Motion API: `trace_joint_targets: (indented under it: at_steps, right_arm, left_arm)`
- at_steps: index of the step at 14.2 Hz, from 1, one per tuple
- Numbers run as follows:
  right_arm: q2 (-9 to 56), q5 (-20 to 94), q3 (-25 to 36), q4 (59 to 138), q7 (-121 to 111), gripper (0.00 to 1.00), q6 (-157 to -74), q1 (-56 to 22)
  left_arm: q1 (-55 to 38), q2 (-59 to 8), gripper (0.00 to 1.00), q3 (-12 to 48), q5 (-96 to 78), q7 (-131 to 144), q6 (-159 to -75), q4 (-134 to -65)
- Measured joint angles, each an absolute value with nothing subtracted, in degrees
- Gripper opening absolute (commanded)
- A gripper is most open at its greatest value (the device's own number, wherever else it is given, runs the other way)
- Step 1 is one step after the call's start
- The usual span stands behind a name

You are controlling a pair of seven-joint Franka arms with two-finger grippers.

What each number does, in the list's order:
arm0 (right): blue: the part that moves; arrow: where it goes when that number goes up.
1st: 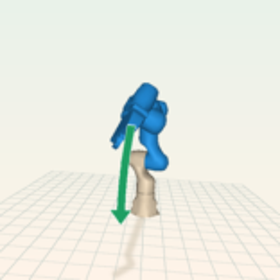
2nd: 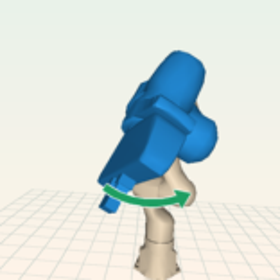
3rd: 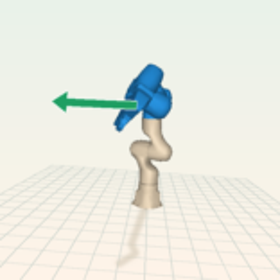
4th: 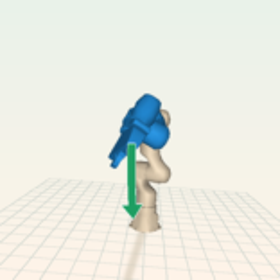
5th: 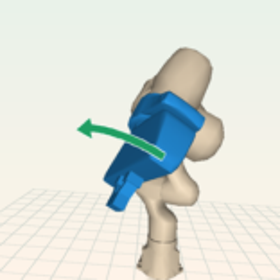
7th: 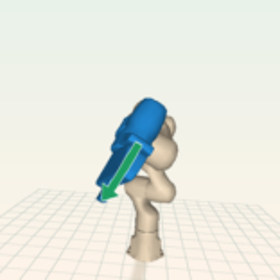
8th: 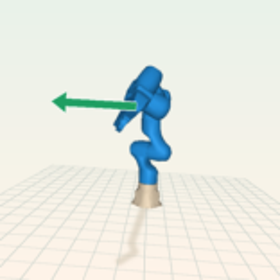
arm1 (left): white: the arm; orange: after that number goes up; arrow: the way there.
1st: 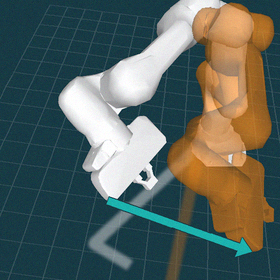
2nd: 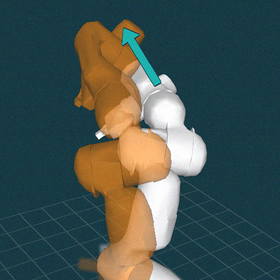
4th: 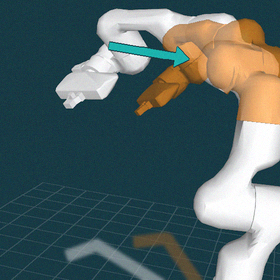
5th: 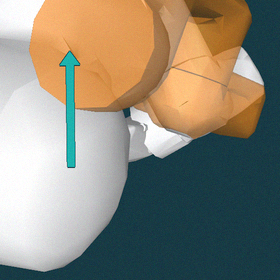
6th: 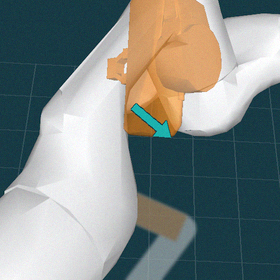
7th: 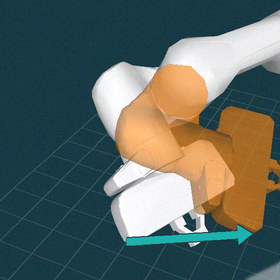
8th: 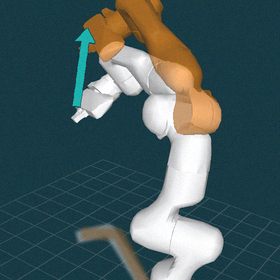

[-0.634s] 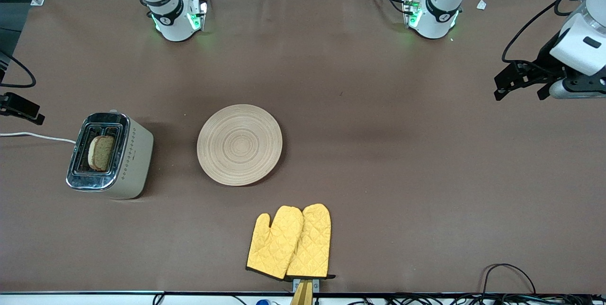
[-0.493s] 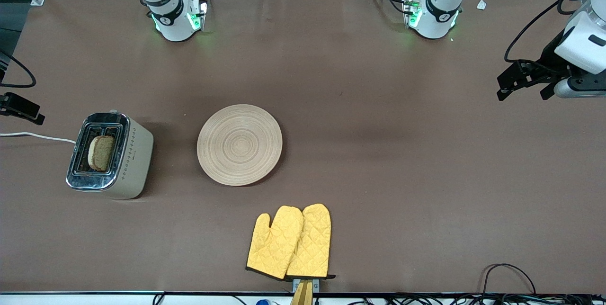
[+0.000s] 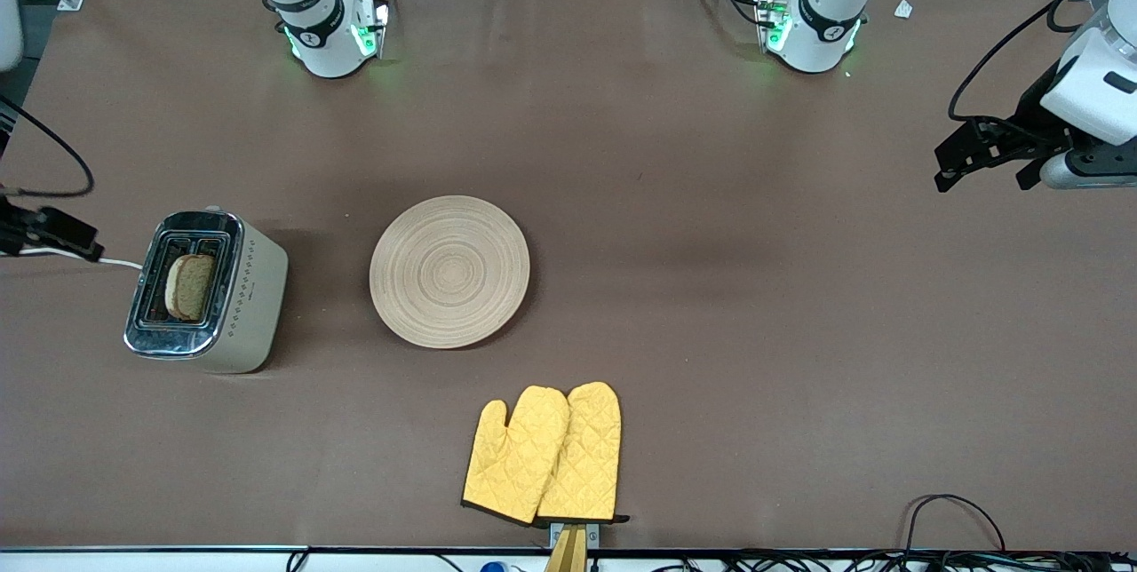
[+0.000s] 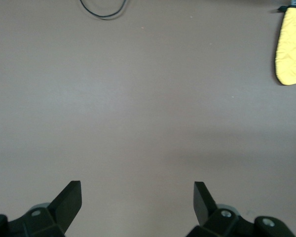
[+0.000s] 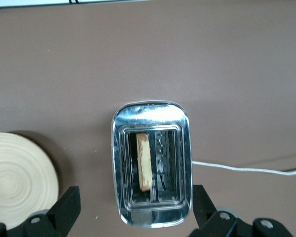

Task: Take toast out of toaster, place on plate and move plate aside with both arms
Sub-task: 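Reach the right gripper down to the bread slice in the toaster, then grasp the bread slice with the right gripper and lift it out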

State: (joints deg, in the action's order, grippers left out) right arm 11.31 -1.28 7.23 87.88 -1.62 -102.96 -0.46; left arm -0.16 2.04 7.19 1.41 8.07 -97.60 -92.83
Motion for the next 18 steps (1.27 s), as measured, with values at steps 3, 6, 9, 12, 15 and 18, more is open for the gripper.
trace_joint_targets:
  at_steps: [3, 6, 9, 12, 15, 18]
  right_arm:
    - [12.89, -1.29, 7.37, 95.36, -1.62, 1.00, -110.42, -0.14]
    - [14.66, -1.29, 7.49, 100.76, -1.62, 1.00, -115.96, 0.87]
    - [16.10, -1.29, 7.55, 101.68, -1.62, 0.99, -116.29, 1.21]
    - [17.04, -1.29, 7.49, 102.37, -1.65, 0.09, -115.98, 1.21]
    - [17.14, -1.29, 7.45, 104.44, -1.66, 0.01, -116.11, 1.21]
    - [17.10, -1.23, 7.30, 104.67, -1.67, 0.00, -116.15, 1.20]
  left_arm:
    - [-0.20, 2.05, 1.00, 7.21, 1.88, 7.73, -97.59, -92.43]
    - [-0.43, 2.05, 1.00, 7.49, 1.88, 7.64, -97.58, -92.34]
    - [-0.47, 2.03, 1.00, 7.54, 1.76, 7.63, -97.58, -92.16]
    - [-0.70, 2.01, 1.00, 7.60, 1.65, 7.63, -97.26, -91.20]
    - [-1.15, 1.83, 1.00, 7.65, 1.53, 7.76, -97.00, -91.00]
    - [-1.19, 1.39, 1.00, 7.65, 1.46, 7.84, -96.94, -91.00]
